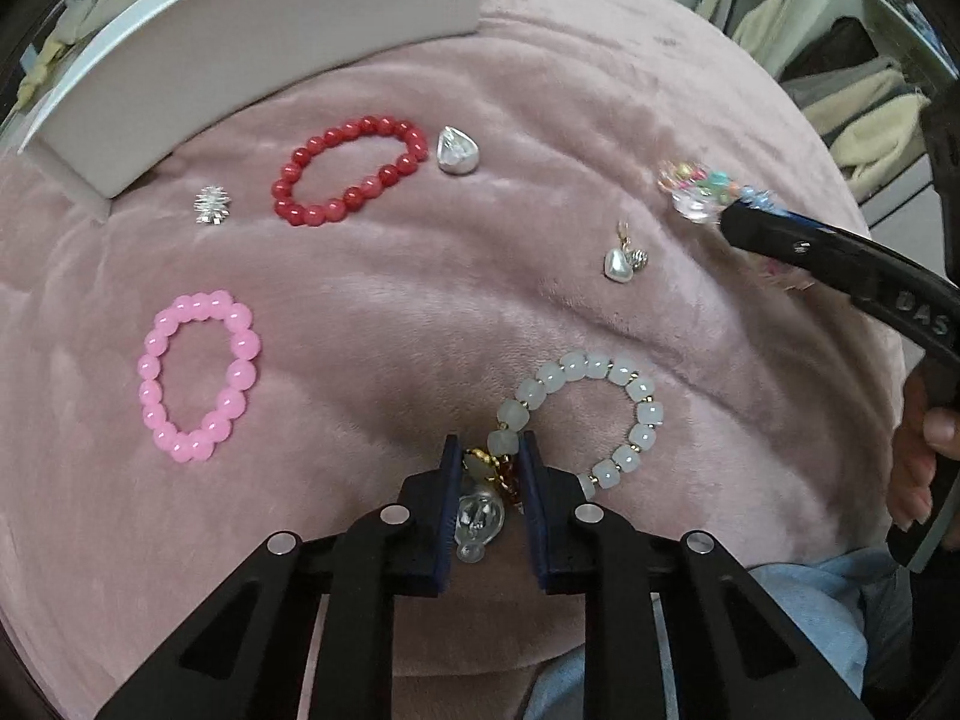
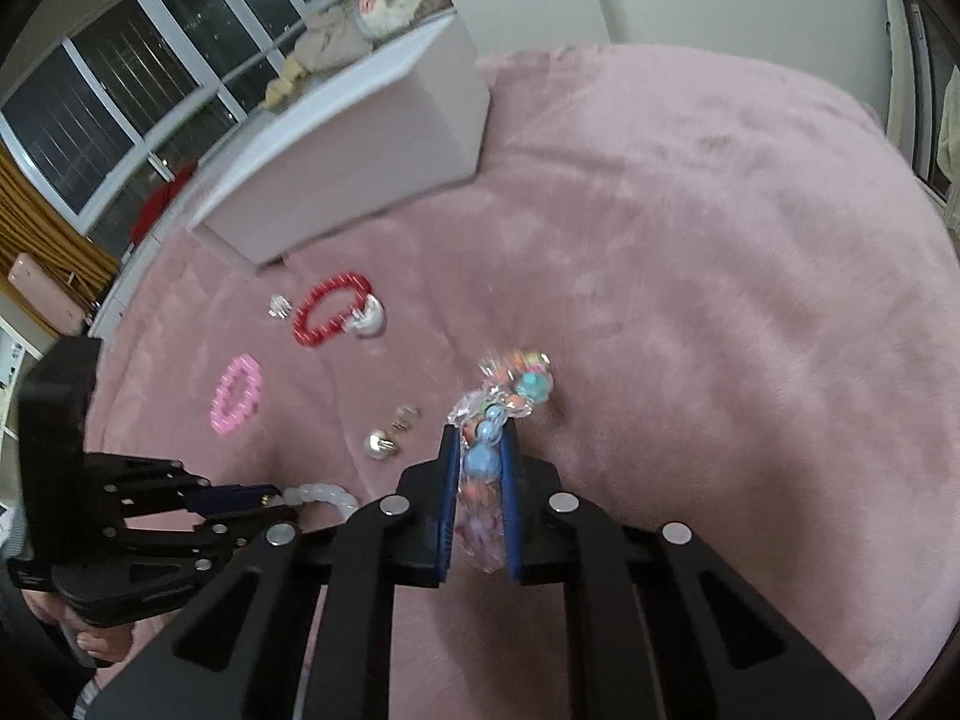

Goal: Organize jewelry
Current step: 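Grasp the clear crystal bracelet with left tool while right tool grasps the pastel bracelet, then carry both bracelets into the white box and open both tools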

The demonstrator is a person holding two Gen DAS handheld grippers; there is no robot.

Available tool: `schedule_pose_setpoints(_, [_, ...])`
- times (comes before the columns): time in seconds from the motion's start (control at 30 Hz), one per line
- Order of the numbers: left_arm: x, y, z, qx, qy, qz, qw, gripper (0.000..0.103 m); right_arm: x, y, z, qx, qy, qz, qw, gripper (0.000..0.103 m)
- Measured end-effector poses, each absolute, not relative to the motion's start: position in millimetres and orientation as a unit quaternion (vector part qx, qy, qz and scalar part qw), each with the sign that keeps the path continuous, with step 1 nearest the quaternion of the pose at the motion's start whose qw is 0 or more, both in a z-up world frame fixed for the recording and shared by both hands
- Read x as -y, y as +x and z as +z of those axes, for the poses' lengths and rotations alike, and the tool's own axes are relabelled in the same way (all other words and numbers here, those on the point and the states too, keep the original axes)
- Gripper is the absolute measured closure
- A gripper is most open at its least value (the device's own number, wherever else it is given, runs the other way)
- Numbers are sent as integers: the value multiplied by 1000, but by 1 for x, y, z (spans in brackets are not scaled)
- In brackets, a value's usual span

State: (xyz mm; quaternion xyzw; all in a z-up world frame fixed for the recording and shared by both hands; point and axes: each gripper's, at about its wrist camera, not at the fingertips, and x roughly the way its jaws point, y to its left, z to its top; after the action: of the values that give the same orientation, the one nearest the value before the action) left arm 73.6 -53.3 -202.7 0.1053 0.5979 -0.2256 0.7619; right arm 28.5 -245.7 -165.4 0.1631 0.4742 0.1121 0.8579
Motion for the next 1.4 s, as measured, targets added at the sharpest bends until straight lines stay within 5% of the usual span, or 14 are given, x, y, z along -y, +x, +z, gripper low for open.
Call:
schedule_pose_setpoints(0.73, [28,54,-64,-504,92,-191,838,82,240,5,-33,-379,149,125,905,92])
schedule_pose_setpoints(1.4, [-7,155,8,-445,77,-123,884,82,213,100,6,-333,118,167,921,92])
